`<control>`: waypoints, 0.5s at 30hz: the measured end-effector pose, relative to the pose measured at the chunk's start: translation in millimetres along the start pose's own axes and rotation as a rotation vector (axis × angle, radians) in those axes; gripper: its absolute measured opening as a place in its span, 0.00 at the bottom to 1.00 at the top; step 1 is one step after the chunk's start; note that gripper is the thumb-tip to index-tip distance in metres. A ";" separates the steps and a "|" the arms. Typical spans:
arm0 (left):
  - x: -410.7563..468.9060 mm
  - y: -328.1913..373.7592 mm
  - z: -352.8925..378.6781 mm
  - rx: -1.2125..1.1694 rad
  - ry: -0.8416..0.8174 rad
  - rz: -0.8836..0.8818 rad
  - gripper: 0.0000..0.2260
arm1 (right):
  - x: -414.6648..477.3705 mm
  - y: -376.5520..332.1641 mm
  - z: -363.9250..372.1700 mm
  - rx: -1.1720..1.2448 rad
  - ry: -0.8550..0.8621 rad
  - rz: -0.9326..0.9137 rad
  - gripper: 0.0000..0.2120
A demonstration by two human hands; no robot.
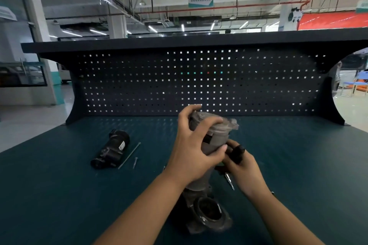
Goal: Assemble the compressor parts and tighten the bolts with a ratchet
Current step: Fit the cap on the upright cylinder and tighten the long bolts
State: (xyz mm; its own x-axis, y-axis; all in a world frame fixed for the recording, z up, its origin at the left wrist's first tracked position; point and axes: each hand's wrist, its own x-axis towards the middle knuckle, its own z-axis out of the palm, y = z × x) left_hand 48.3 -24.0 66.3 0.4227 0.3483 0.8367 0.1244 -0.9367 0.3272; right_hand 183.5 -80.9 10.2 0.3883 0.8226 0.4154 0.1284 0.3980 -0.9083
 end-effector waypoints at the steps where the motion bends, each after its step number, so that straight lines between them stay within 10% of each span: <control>1: 0.7 -1.4 1.7 -0.025 -0.033 0.021 0.21 | -2.3 0.9 -2.6 0.012 -0.010 -0.005 0.16; 15: -10.5 -29.5 -36.0 -0.065 0.215 -0.005 0.25 | -14.2 3.8 28.8 -0.202 -0.314 -0.207 0.36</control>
State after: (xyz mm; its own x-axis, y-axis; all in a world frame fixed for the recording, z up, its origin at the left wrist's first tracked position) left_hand 7.9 1.3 63.7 0.2198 0.3590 0.9071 0.0648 -0.9332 0.3536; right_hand 152.2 -79.3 2.3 0.0428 0.8299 0.5563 0.3625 0.5059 -0.7827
